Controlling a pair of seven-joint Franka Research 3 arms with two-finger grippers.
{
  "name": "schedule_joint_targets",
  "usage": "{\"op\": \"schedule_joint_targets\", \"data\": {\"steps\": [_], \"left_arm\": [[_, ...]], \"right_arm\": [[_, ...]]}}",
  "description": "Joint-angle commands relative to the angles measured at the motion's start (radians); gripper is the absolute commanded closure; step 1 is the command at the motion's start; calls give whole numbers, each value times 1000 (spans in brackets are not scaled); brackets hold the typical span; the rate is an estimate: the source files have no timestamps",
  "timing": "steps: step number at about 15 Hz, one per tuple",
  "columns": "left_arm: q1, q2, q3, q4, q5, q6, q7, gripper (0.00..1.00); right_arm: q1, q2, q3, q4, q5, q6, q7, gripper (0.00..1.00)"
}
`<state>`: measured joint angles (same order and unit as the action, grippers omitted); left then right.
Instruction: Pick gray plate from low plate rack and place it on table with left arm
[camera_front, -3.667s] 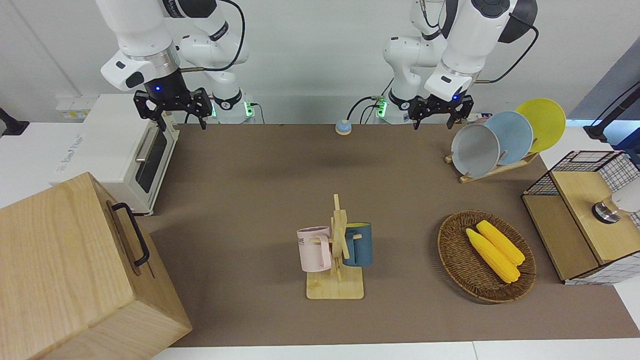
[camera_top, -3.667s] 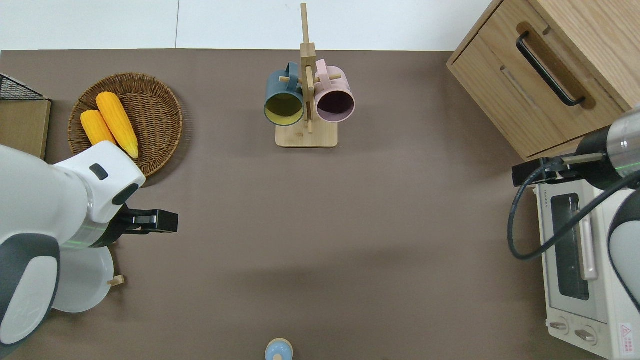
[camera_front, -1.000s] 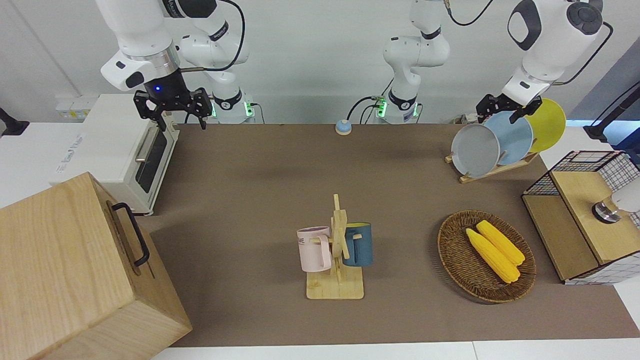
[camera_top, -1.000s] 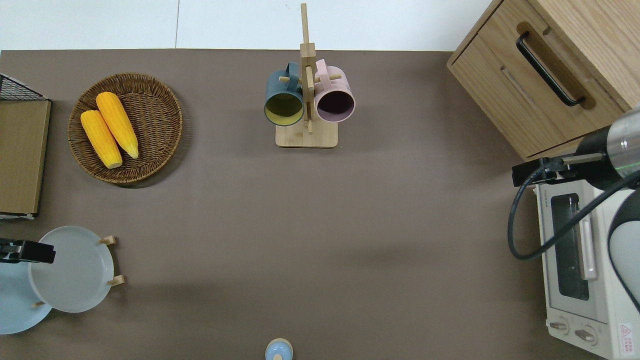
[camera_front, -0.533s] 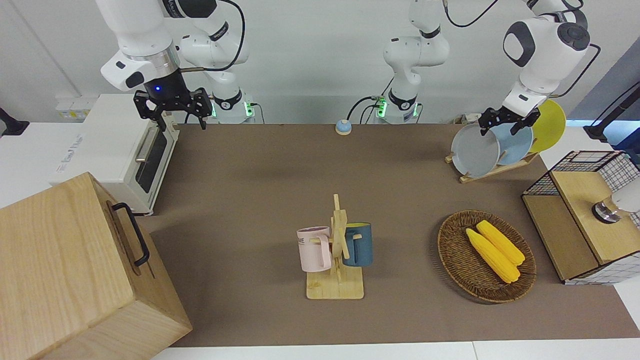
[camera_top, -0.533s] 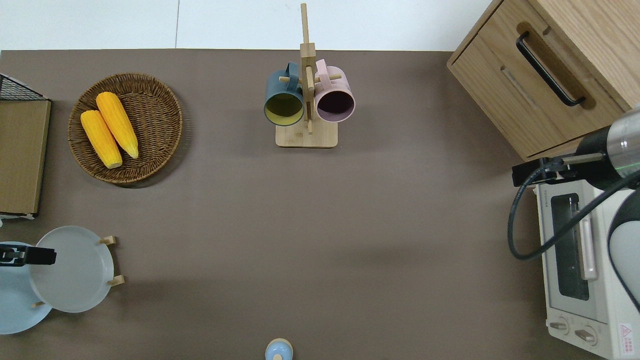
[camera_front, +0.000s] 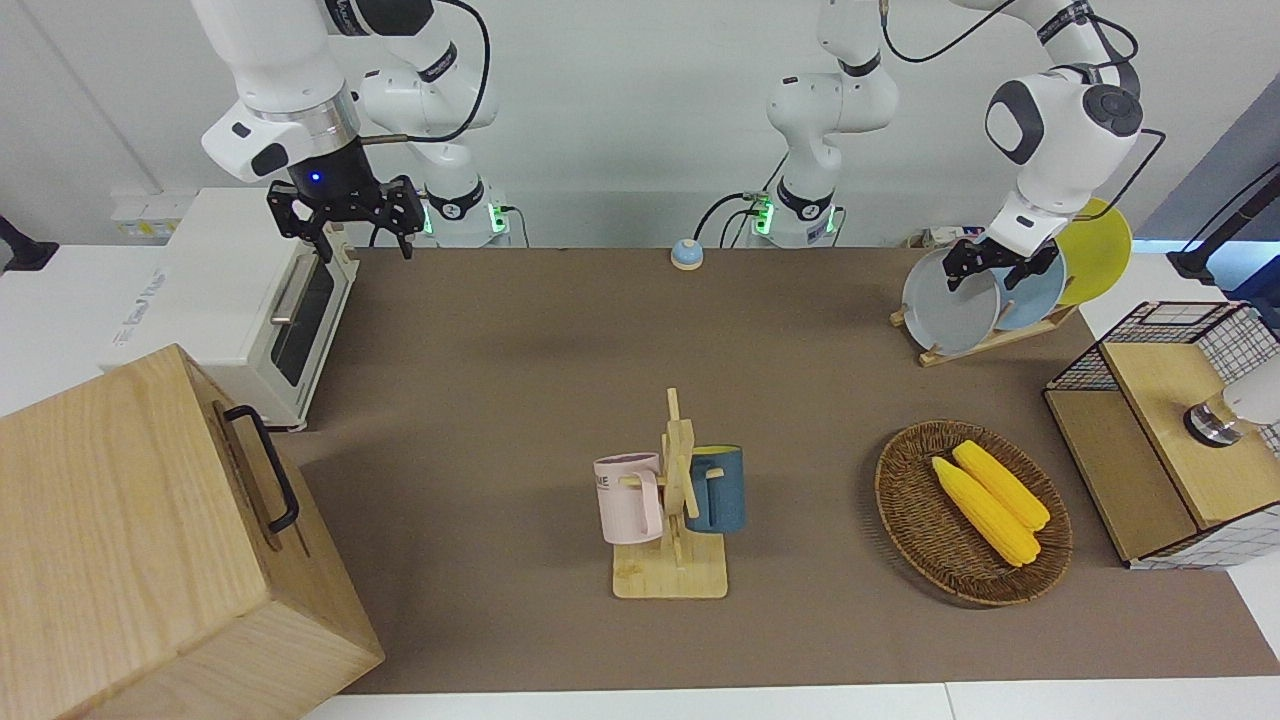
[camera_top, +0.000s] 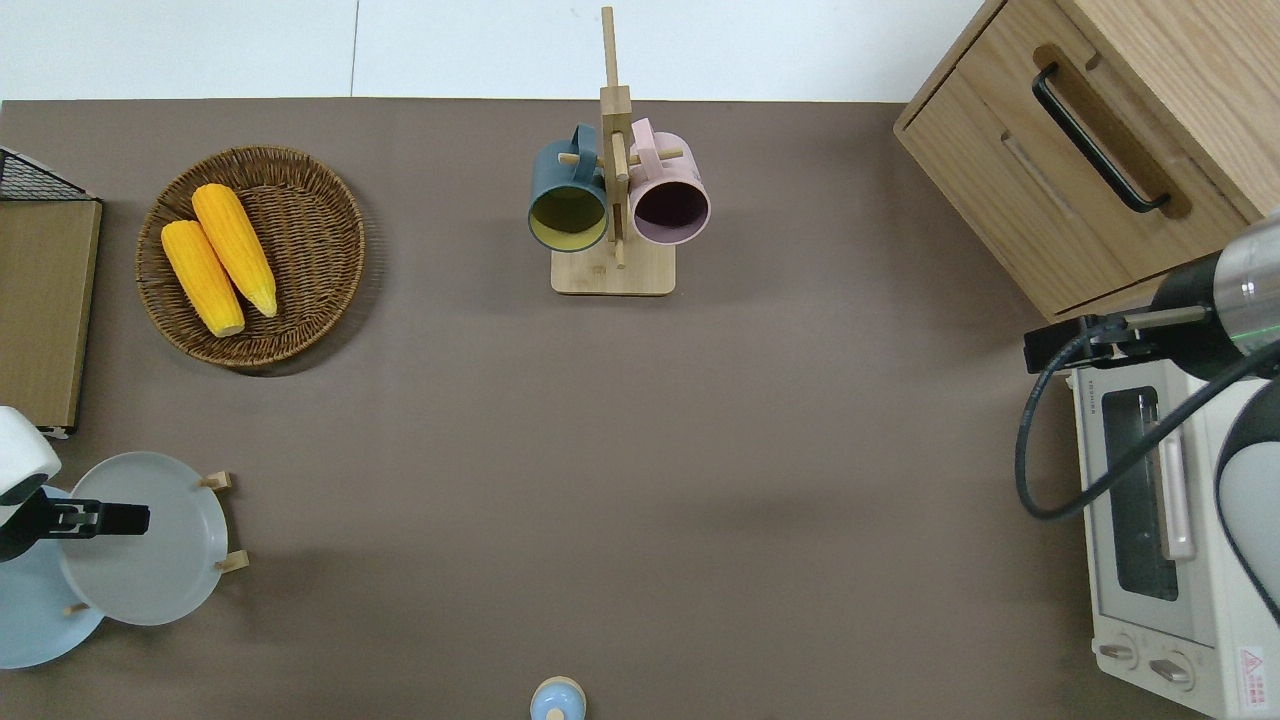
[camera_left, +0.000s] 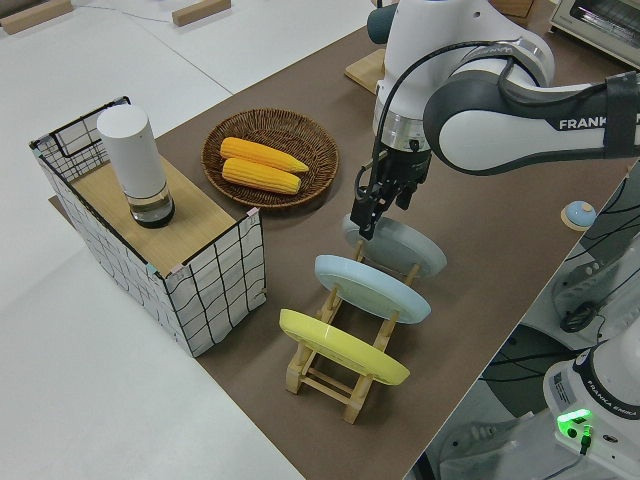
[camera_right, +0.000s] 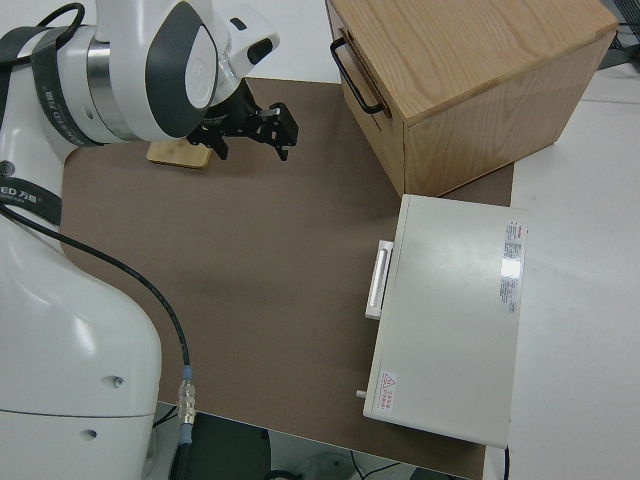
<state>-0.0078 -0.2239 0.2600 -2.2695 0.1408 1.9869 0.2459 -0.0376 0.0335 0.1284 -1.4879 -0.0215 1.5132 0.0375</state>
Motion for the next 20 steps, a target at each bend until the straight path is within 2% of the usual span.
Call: {"op": "schedule_joint_targets", "data": {"steps": [1,2,4,6,11,20], "left_arm": [[5,-29,4,-56,19,55,7,13],[9,-29,4,-56,19,53,7,21],[11,-28,4,-56,19,50,9,148],[11,-28,4,-56,19,50,7,430],[11,-26,4,-56,19,50,7,995],[11,-28,4,-44,17,38,7,1000]], "right_arm": [[-22,9,20,21,-3,-16,13,17],[-22,9,20,21,-3,-16,13,17],[-22,9,20,21,-3,-16,13,17],[-22,9,20,20,-3,-16,13,17],[-22,9,20,20,-3,-16,13,17],[-22,9,20,20,-3,-16,13,17]]}}
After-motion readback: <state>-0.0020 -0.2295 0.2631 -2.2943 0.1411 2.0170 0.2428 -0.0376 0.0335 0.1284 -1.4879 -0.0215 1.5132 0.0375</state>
